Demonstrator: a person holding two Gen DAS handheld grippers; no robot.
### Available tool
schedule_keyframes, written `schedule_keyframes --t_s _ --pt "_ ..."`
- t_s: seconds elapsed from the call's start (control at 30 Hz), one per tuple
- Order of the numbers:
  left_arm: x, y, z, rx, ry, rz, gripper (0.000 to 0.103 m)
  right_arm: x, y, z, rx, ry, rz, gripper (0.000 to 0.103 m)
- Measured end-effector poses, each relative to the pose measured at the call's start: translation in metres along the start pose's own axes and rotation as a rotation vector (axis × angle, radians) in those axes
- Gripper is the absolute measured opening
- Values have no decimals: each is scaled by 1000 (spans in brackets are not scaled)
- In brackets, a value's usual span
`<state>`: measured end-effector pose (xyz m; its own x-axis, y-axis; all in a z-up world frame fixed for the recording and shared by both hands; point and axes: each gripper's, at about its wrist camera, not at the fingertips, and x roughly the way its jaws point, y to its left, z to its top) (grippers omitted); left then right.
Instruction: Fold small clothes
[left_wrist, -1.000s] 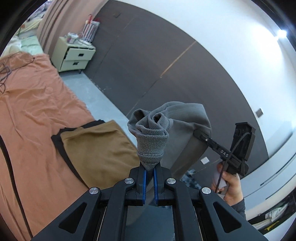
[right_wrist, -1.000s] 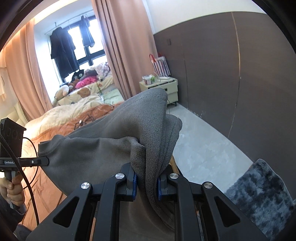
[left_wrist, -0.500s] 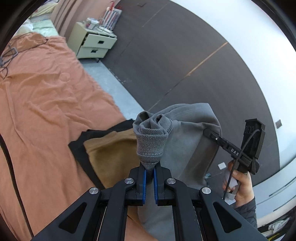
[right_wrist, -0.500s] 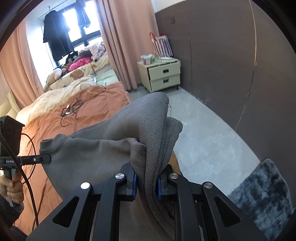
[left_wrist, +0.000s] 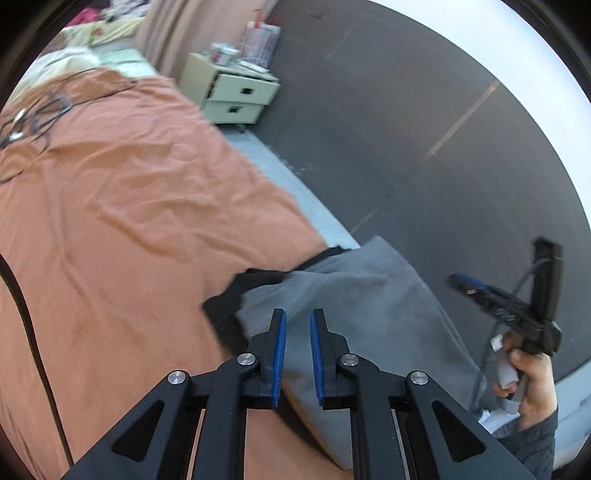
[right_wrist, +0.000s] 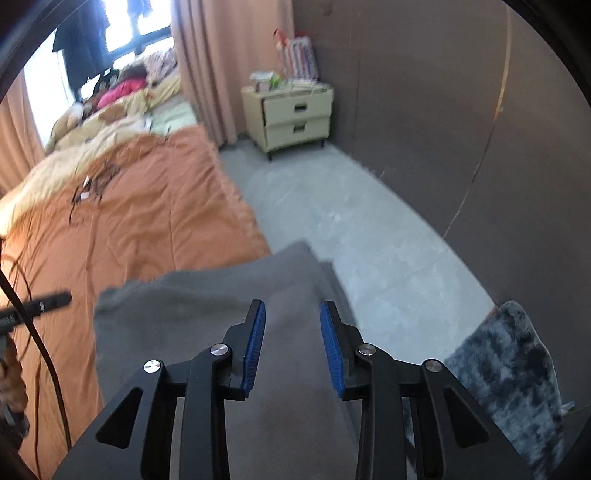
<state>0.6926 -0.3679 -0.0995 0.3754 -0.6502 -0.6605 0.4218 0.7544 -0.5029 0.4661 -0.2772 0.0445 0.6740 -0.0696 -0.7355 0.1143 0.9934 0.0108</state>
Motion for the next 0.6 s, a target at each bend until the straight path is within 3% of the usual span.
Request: schedule_keyframes --t_s 0.17,0.3,0.33,0.4,0.53,0.6 --pt "35 -19 -1 74 95 -17 13 36 -3 1 8 141 -34 18" --pt "66 0 -2 50 111 75 13 67 -18 15 56 175 -62 13" --pt "73 8 -1 30 121 91 10 73 -20 17 56 178 -82 8" --pt "80 20 -1 -5 135 89 5 80 -18 20 68 169 -99 7" --pt "61 8 -5 43 90 133 6 47 -9 25 32 104 -154 9" --pt "54 4 -7 38 86 133 6 24 -13 18 32 85 -103 11"
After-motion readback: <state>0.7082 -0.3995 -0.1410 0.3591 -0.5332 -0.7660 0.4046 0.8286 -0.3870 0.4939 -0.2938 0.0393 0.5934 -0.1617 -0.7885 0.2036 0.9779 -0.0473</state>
